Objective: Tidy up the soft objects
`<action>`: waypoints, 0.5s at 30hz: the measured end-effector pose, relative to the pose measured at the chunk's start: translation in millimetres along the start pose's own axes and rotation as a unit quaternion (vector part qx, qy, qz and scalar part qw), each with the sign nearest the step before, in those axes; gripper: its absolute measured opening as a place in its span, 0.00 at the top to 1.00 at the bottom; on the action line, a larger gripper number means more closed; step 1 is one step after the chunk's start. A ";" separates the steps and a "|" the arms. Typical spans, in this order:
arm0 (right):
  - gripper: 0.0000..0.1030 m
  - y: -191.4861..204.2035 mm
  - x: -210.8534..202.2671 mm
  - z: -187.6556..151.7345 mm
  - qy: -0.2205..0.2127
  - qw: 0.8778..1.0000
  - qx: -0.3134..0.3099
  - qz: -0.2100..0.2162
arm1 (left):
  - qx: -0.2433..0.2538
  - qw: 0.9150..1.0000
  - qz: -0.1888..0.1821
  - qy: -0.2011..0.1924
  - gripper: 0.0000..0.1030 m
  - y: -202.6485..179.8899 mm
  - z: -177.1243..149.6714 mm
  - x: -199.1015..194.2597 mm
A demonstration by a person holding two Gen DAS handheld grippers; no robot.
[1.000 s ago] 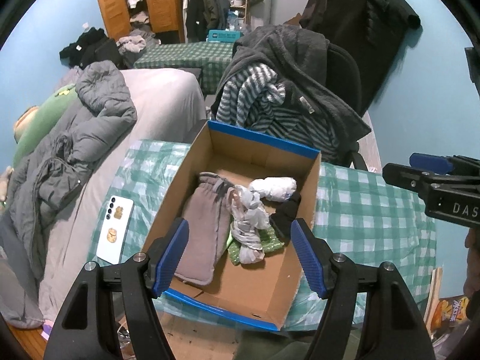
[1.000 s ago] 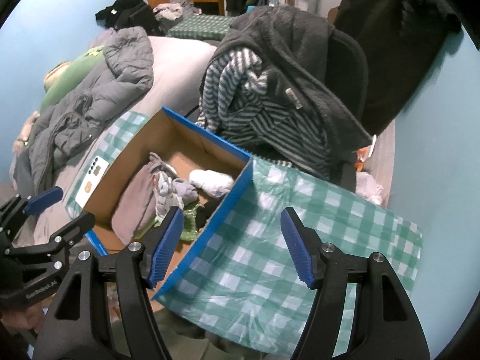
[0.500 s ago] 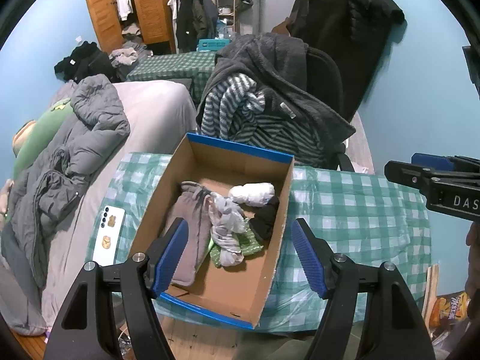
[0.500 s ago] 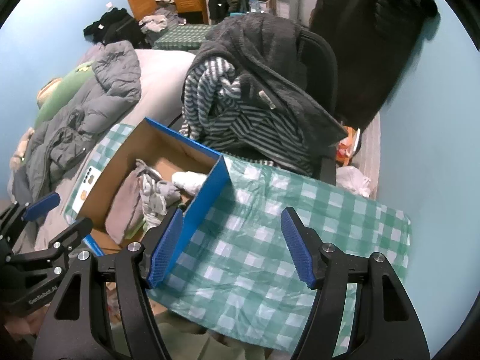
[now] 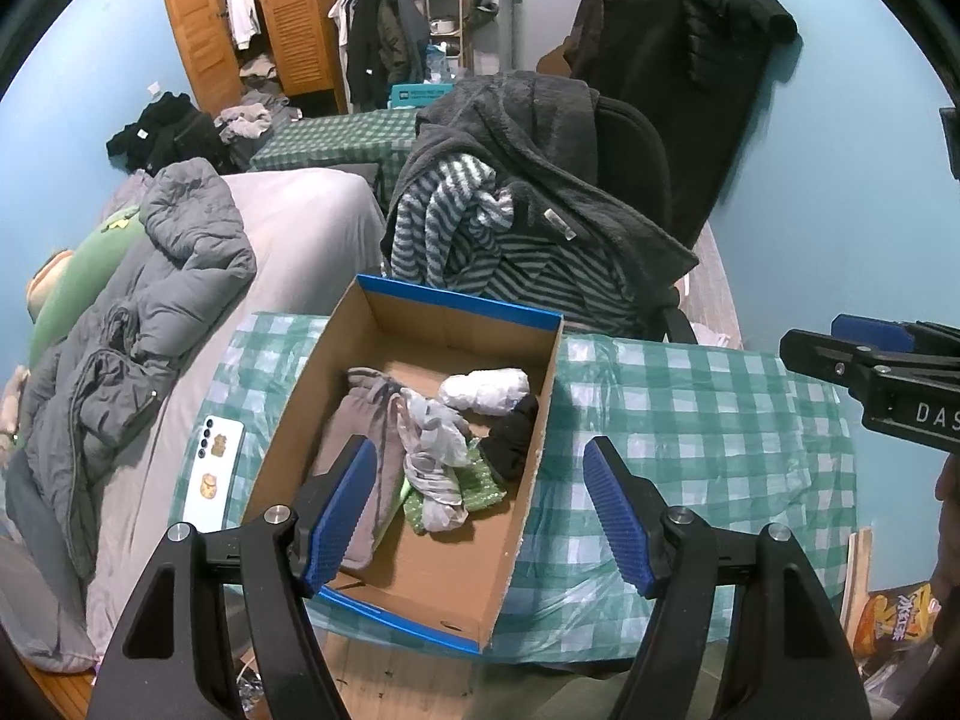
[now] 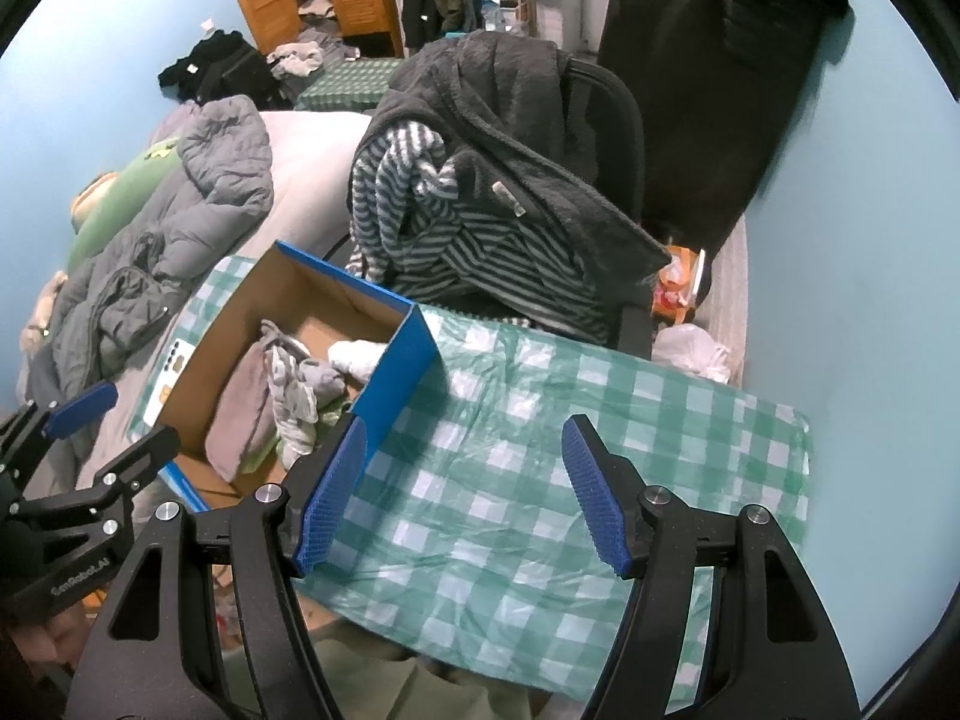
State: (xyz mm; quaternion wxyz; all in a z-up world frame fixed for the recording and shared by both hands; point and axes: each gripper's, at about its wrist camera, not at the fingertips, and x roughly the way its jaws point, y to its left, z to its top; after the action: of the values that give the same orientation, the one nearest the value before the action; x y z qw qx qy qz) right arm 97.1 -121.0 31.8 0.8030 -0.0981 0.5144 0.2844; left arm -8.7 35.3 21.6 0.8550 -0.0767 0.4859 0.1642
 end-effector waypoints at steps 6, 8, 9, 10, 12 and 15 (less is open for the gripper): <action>0.35 -3.4 -1.9 -1.0 -0.002 1.000 0.002 0.001 | 0.001 1.000 -0.003 0.003 0.29 -7.0 -0.3 -1.9; 0.35 -4.0 -2.3 -0.9 -0.001 1.000 0.003 0.001 | 0.002 1.000 -0.004 0.003 0.29 -8.1 -0.3 -2.1; 0.35 -4.3 -2.2 -1.0 -0.001 1.000 0.003 0.001 | 0.004 1.000 -0.005 0.003 0.29 -9.7 -0.4 -2.2; 0.35 -4.8 -2.6 -1.2 -0.001 1.000 0.003 0.000 | 0.005 1.000 -0.005 0.003 0.29 -10.5 -0.6 -2.2; 0.35 -6.8 -3.0 -1.7 -0.001 1.000 0.004 0.001 | 0.008 1.000 -0.004 0.003 0.29 -12.8 -0.6 -2.8; 0.35 -8.6 -3.6 -2.3 0.000 1.000 0.005 0.000 | 0.010 1.000 -0.004 0.002 0.29 -15.1 -0.2 -2.6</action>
State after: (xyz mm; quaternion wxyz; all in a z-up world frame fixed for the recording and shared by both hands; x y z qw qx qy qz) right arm 99.0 -130.4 32.8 0.8036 -0.0942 0.5156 0.2820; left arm -4.8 20.6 23.3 0.8552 -0.0711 0.4892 0.1556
